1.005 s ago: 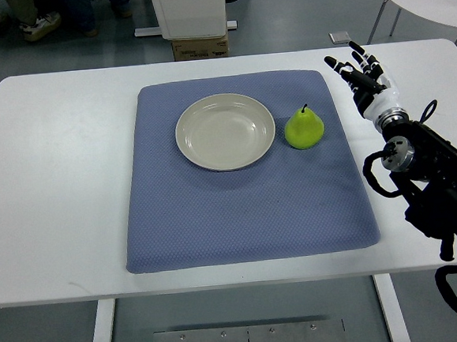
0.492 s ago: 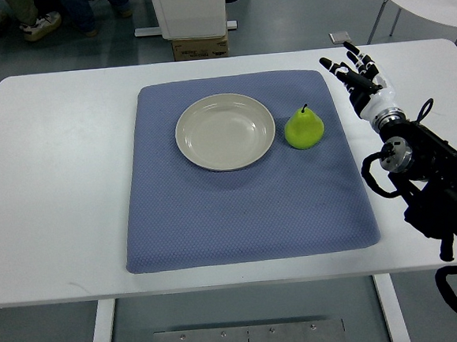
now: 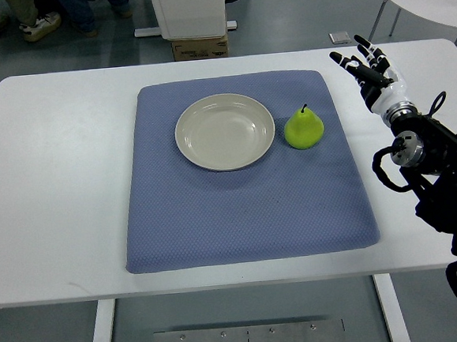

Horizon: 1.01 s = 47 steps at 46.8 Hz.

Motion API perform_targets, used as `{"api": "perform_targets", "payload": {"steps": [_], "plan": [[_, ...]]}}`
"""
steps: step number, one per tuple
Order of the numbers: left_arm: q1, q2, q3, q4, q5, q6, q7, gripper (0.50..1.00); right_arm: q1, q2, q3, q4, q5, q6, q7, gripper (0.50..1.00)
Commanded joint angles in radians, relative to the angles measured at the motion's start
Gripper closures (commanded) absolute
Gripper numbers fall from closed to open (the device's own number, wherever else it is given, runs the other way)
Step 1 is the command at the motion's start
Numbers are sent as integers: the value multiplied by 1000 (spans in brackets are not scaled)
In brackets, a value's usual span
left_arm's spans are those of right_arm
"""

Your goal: Place pear on plate with right hand

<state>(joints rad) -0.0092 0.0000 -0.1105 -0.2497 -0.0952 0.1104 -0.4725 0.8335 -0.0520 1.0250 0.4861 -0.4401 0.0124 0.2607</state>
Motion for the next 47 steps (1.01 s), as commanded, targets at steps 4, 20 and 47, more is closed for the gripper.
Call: {"api": "perform_targets", "payload": {"steps": [4, 20, 47], "plan": [[0, 0, 0, 0, 0, 0, 0, 500, 1, -23, -57, -1, 0, 0, 0, 500], [0, 0, 0, 0, 0, 0, 0, 500, 1, -17, -72, 2, 1, 0, 11, 500], [0, 0, 0, 0, 0, 0, 0, 500, 39, -19, -77, 3, 1, 1, 12, 500]]}}
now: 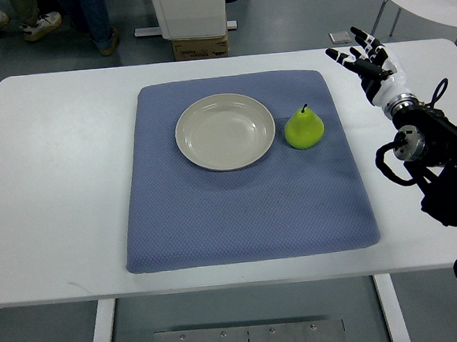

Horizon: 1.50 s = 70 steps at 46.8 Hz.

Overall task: Place pear on plate with right hand
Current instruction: 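Move the right hand toward the green pear and open fingers around it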

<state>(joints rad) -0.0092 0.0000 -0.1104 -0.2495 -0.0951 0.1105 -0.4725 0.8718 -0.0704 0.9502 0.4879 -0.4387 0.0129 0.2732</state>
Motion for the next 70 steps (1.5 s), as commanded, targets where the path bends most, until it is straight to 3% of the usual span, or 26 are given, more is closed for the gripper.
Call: {"api": "perform_targets", "payload": {"steps": [1, 43, 70], "plan": [[0, 0, 0, -1, 0, 0, 0, 500, 1, -2, -2, 1, 0, 1, 0, 500], [0, 0, 0, -1, 0, 0, 0, 500, 4, -5, -79, 6, -2, 21, 1, 500], [0, 0, 0, -1, 0, 0, 0, 500, 3, -71, -352, 6, -8, 148, 271, 500]]}}
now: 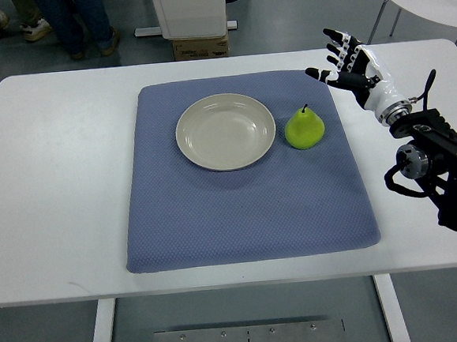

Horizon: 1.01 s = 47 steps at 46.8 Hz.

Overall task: Place pear on plate with right hand
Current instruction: 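Move the right hand toward the green pear and open fingers around it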

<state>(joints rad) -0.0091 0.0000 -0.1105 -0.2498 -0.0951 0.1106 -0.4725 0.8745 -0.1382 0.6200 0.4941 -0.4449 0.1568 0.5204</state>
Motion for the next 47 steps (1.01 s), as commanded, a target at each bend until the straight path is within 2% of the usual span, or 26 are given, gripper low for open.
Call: {"api": "perform_targets", "payload": {"steps": [1, 10, 47], "plan": [[0, 0, 0, 0, 0, 0, 0, 500, 1, -4, -31, 0, -1, 4, 32, 500], [0, 0, 0, 0, 0, 0, 0, 500, 1, -4, -111, 0, -5, 4, 90, 500], [0, 0, 0, 1, 0, 0, 0, 500, -12, 29, -301, -9, -6, -16, 90, 500]]}}
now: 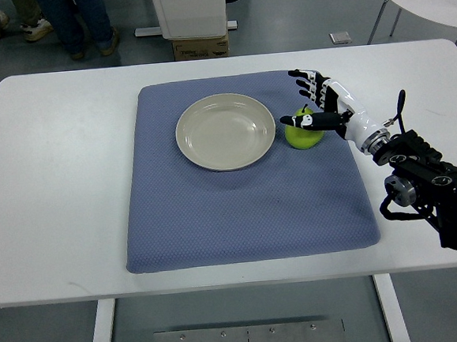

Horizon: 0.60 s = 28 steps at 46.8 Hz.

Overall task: Place pear on plate with right hand
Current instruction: 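Move the right hand toward the green pear and open fingers around it, then close the right hand fingers around the green pear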

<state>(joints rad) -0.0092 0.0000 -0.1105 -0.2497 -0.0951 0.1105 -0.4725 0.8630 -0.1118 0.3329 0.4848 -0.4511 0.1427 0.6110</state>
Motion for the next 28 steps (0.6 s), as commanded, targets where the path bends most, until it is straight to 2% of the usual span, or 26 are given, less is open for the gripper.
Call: {"api": "perform_targets", "payload": {"steps": [1, 15, 28], "plan": [[0, 0, 0, 1, 0, 0, 0, 500, -2, 3, -17, 0, 0, -2, 0, 500], [0, 0, 0, 1, 0, 0, 0, 500, -15, 21, -23, -5, 0, 0, 0, 500], [0, 0, 0, 0, 0, 0, 0, 500, -16, 69, -23, -81, 0, -17, 0, 500]]}}
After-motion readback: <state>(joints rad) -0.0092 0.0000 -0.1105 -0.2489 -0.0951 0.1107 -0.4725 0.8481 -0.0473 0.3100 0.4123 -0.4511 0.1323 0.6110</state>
